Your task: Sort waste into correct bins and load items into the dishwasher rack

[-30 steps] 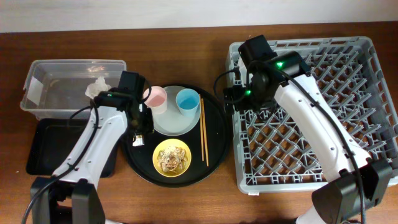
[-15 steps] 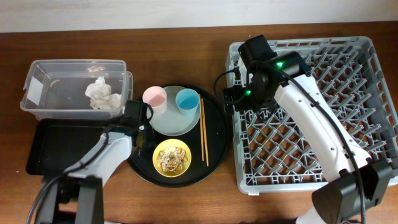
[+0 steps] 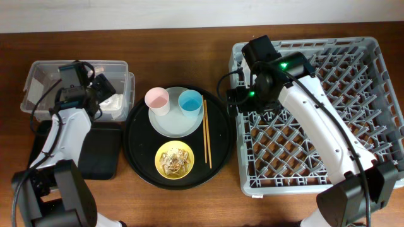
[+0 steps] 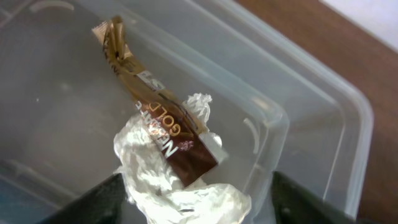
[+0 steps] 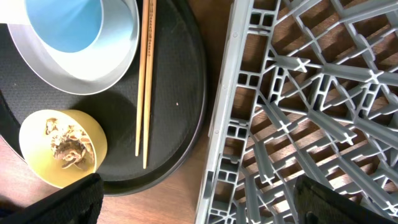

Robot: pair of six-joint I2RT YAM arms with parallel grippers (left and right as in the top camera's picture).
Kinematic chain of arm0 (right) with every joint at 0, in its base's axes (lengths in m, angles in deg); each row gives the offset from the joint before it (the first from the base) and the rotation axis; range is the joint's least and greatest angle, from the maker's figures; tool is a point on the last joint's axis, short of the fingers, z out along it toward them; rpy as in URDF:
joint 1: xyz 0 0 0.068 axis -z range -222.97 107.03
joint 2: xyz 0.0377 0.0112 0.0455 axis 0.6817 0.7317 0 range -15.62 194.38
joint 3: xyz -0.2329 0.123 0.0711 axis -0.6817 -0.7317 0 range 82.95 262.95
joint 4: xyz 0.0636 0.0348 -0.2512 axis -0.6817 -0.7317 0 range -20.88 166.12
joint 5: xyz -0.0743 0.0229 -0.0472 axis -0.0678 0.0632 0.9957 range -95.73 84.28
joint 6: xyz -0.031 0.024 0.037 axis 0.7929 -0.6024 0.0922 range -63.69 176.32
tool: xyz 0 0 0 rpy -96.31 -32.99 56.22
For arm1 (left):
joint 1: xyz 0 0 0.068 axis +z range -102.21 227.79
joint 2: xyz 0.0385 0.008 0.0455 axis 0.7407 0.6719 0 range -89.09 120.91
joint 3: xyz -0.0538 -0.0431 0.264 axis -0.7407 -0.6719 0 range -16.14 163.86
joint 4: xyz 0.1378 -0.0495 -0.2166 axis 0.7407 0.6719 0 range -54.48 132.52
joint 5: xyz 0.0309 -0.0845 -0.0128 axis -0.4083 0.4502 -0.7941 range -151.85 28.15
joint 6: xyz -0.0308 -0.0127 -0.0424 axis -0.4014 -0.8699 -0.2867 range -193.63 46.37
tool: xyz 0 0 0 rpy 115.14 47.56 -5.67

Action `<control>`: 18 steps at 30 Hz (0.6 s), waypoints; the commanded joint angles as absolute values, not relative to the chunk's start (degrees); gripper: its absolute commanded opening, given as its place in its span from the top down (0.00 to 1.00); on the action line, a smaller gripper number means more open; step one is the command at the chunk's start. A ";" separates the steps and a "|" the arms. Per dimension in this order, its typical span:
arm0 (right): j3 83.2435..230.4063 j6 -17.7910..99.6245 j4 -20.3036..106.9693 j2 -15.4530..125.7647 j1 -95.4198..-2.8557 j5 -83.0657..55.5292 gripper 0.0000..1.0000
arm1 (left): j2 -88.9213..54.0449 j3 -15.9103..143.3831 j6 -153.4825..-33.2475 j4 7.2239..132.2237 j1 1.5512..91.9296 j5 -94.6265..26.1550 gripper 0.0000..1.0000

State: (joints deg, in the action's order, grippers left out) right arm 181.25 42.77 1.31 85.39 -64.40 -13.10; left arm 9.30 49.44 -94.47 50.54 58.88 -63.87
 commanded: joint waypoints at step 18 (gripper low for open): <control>181.36 42.53 1.29 85.15 -64.34 -12.58 0.02 | -5.30 37.16 -99.89 82.02 5.57 -60.07 0.71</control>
